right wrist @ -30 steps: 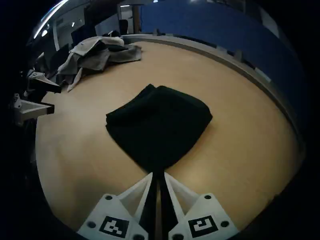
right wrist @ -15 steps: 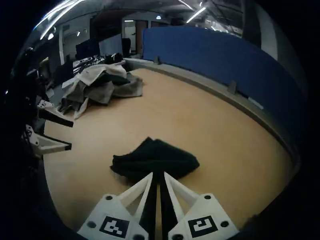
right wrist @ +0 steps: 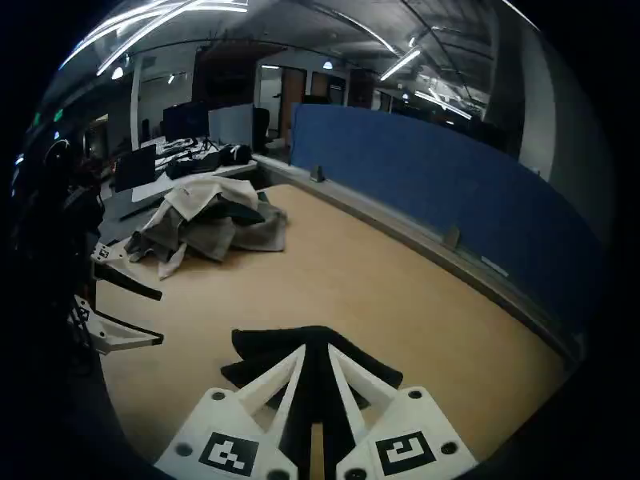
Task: Fold towel
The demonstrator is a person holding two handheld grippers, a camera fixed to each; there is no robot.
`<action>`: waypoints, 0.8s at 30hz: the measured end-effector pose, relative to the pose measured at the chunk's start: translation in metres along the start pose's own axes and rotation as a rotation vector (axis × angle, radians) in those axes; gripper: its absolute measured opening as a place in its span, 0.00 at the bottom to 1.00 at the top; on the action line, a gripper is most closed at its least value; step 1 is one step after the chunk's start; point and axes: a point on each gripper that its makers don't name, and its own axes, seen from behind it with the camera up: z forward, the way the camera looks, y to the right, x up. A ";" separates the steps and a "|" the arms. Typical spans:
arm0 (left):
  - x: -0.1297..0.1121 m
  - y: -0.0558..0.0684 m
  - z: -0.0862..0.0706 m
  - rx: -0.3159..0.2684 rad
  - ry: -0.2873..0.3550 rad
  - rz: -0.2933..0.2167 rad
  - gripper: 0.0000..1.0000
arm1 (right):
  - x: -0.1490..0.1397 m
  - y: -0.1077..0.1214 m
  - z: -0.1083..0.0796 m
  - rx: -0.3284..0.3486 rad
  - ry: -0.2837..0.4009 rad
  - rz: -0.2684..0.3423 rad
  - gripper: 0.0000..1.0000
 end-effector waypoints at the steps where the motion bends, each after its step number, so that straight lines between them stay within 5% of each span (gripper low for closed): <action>1: 0.000 0.001 -0.001 0.000 0.001 0.001 0.91 | 0.001 0.000 -0.002 -0.002 0.002 -0.001 0.04; 24: 0.010 0.014 -0.009 -0.006 0.022 0.012 0.91 | 0.009 0.025 -0.047 -0.057 0.048 0.032 0.04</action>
